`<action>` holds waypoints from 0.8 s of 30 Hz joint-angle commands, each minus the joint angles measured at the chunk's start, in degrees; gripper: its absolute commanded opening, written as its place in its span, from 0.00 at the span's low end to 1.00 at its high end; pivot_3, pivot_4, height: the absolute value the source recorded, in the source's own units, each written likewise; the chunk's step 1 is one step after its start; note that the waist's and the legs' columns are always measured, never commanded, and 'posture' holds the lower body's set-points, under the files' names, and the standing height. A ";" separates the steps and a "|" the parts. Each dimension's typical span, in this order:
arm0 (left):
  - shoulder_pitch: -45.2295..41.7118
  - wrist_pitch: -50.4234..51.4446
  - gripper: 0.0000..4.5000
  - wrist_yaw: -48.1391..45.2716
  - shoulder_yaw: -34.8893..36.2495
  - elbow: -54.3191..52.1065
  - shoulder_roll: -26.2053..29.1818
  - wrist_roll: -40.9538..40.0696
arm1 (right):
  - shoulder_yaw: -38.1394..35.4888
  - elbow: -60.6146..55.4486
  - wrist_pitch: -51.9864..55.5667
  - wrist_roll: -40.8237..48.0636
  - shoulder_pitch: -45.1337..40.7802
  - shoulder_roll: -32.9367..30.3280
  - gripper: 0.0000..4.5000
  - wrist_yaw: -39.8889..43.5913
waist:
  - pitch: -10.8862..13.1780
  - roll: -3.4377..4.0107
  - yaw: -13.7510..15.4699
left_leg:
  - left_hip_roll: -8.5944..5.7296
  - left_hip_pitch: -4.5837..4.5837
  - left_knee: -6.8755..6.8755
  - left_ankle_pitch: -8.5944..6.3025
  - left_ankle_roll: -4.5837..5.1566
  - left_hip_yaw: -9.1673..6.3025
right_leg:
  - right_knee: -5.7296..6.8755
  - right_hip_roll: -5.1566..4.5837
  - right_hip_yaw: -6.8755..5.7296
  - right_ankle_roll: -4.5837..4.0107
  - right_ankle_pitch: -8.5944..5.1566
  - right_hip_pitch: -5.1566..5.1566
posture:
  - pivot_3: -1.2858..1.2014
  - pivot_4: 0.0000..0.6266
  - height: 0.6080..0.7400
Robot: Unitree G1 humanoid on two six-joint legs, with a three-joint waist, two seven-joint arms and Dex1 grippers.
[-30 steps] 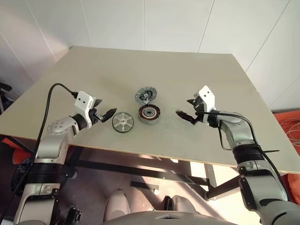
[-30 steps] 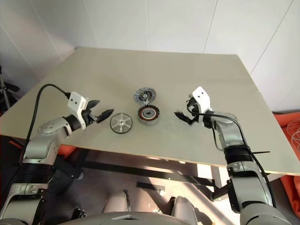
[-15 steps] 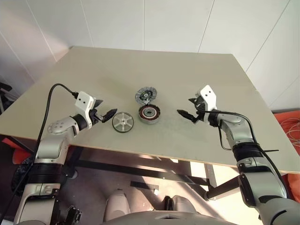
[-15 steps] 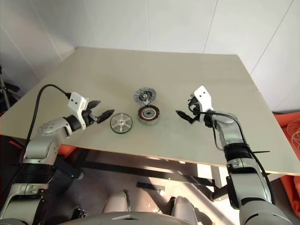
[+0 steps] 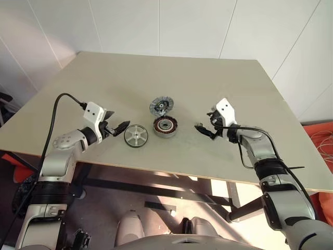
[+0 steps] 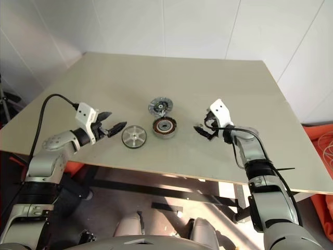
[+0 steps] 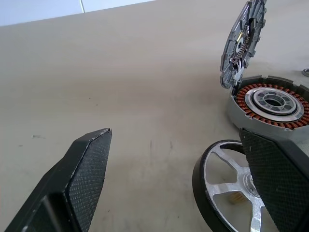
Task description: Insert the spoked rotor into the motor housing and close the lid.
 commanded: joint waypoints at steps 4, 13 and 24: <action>-0.67 -0.51 1.00 0.23 0.27 -1.41 0.02 -0.09 | -0.23 1.80 0.62 -0.18 -2.50 0.85 1.00 -1.15 | 0.00 0.00 -0.01 | 0.00 0.00 0.00 0.00 0.00 0.00 | 0.00 0.00 0.00 0.00 0.00 0.00 | 0.52 0.00 1.00; 0.29 -0.30 1.00 0.74 0.51 -2.61 0.19 -0.05 | -0.58 4.07 1.36 -0.25 -3.81 0.74 0.96 -2.17 | 0.00 0.00 0.00 | 0.00 0.00 0.00 0.00 0.00 0.00 | 0.01 0.00 0.00 0.00 0.00 0.00 | 0.52 0.00 1.00; -0.23 -0.51 1.00 0.59 0.44 -2.30 0.59 0.18 | -0.33 3.61 2.96 -0.25 -3.02 1.27 0.57 -2.20 | 0.00 0.00 -0.01 | 0.00 0.00 0.00 0.00 0.00 0.00 | 0.01 0.00 0.00 0.00 0.00 0.00 | 0.52 0.00 1.00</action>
